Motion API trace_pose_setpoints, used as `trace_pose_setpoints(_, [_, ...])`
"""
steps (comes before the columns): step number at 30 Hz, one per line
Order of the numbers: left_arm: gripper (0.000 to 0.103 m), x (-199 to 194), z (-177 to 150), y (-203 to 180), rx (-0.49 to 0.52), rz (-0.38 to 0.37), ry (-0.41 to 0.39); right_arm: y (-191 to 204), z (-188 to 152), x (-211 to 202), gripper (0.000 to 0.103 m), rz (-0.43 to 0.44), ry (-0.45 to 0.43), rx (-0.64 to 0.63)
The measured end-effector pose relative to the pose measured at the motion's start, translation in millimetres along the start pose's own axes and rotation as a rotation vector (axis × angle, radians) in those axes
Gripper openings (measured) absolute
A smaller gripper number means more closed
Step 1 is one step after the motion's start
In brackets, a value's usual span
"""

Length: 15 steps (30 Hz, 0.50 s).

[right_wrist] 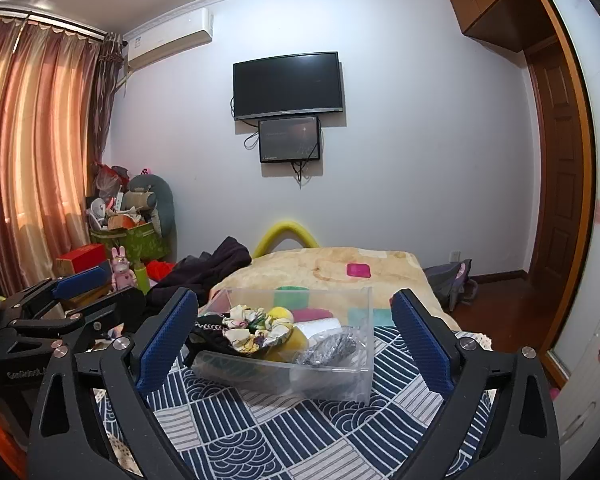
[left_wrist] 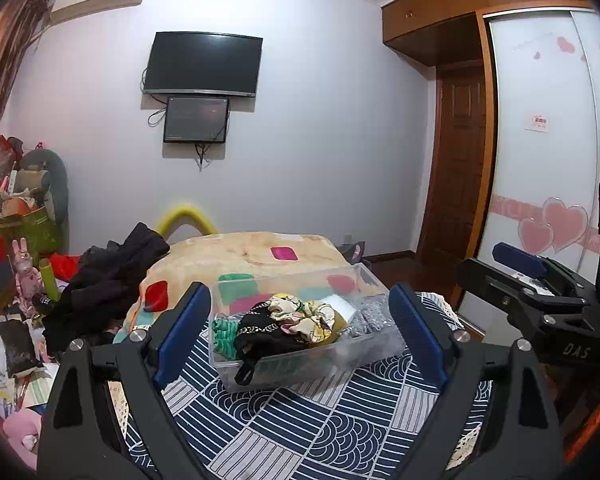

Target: Organize soft objects

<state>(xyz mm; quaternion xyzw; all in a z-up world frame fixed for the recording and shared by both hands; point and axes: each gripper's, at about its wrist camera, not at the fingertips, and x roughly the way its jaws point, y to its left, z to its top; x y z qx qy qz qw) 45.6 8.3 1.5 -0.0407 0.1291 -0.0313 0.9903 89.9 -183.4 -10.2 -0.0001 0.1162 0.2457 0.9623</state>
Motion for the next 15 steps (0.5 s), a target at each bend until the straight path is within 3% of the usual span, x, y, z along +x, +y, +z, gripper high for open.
trace_pose_setpoints(15, [0.091,-2.2,1.8,2.1,-0.007,0.001,-0.002,0.1,-1.5,0.8,0.097,-0.003,0.004,0.004])
